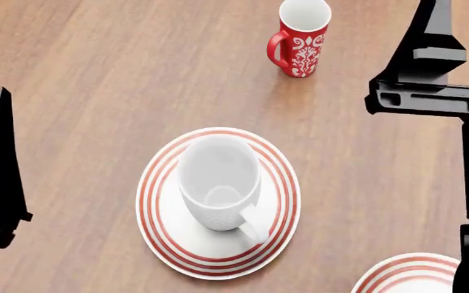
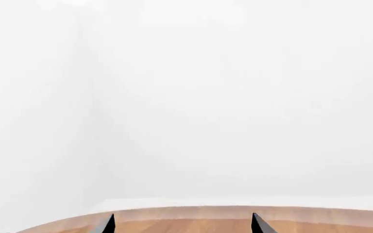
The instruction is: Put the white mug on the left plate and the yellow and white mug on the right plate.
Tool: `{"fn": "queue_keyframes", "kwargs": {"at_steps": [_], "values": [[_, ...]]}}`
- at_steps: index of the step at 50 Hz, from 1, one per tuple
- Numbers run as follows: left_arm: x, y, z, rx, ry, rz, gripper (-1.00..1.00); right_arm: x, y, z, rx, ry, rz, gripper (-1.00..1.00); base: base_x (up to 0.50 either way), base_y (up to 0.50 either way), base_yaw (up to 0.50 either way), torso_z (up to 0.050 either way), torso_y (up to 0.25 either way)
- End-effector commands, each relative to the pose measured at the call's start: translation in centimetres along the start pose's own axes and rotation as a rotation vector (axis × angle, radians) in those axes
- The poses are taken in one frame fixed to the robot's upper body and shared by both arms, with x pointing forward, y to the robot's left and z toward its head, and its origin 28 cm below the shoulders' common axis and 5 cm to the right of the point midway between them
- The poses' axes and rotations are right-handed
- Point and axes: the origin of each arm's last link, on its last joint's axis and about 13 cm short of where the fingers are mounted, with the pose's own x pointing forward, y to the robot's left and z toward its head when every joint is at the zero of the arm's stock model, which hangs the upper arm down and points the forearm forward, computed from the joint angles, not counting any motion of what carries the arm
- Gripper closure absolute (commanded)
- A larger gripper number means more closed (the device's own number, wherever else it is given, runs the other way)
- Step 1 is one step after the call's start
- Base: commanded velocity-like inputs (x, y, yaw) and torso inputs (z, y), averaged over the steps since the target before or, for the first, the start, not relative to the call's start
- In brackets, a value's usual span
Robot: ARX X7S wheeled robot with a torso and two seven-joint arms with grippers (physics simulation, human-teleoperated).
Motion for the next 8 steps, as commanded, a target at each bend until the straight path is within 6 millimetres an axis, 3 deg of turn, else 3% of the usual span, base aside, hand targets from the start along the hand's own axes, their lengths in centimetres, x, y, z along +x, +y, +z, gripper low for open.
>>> {"fn": "queue_keyframes", "kwargs": {"at_steps": [1, 8], "values": [[0.05, 0.18, 2.42, 0.027, -0.060, -0.009, -1.00, -0.77, 1.82, 3.26, -0.018, -0.085, 0.064, -1.00, 0.00, 0.00, 0.00, 0.000, 0.000], [-0.18, 0.16, 2.50, 0.025, -0.064, -0.008, -1.00, -1.13, 1.94, 3.48, 0.001, -0.105, 0.081, -1.00, 0.00, 0.00, 0.00, 0.000, 0.000]]}}
